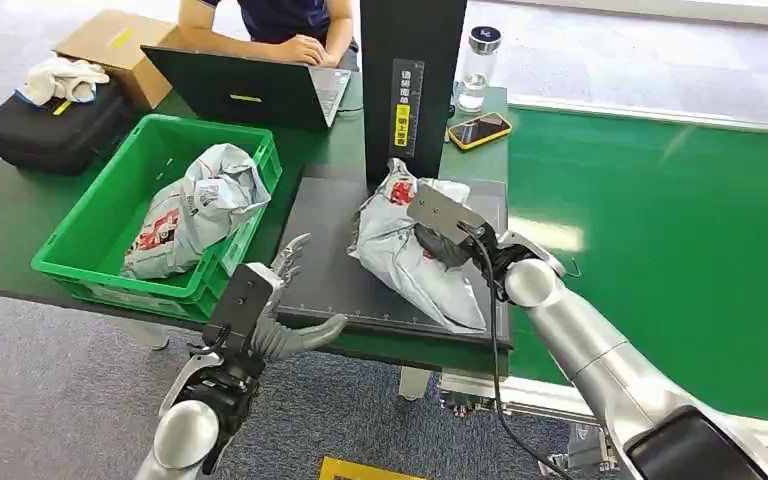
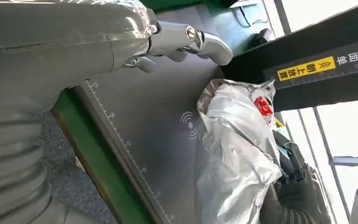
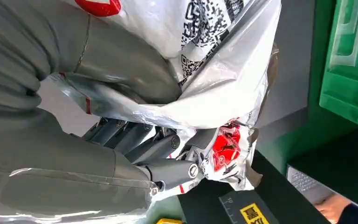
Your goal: Moved the parcel from conveyor to table for the left to box.
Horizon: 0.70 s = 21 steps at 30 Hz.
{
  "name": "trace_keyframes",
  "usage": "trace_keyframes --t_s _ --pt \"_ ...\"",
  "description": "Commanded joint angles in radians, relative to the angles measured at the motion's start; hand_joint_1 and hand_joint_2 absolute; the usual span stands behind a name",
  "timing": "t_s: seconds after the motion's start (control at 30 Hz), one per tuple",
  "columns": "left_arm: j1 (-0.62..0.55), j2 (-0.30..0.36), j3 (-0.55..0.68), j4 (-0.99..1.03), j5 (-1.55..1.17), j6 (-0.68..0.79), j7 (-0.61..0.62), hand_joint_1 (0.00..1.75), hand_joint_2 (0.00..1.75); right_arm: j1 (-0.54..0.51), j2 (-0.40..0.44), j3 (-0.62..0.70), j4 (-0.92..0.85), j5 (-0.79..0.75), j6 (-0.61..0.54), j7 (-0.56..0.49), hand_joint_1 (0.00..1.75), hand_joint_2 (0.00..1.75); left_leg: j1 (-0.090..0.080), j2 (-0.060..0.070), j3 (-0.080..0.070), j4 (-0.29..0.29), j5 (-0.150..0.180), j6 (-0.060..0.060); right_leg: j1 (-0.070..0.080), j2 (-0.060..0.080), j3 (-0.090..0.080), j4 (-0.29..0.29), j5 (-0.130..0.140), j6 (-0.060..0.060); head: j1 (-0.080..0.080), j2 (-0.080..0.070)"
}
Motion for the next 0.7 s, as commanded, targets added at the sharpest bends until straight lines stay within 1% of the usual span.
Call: trace_keyframes --t_s 0.03,0.37,0.7 --pt "-0.037 0.02 -0.025 0.066 0.001 -0.002 0.006 0.0 1.75 -0.046 0.024 0.023 0.065 -0.002 0.005 0.004 1.75 1.75 0.0 0.001 0.002 -0.001 0.0 -0.001 0.0 0.001 0.001 0.0 0.0 -0.001 0.0 0.0" --pt "-0.038 0.02 -0.025 0.066 0.001 -0.002 0.006 0.0 1.75 -0.045 0.023 0.023 0.066 -0.002 0.004 0.003 1.75 1.75 0.0 0.002 0.003 -0.001 0.0 -0.001 0.0 0.002 0.002 -0.001 0.0 -0.002 0.0 0.0" --pt "-0.072 0.027 -0.062 0.102 0.025 -0.003 -0.001 0.0 1.75 -0.018 0.007 0.068 0.061 -0.029 -0.005 0.022 1.75 1.75 0.0 0.0 0.003 -0.002 0.0 -0.001 0.001 0.0 0.003 -0.001 0.0 -0.002 0.0 0.0"
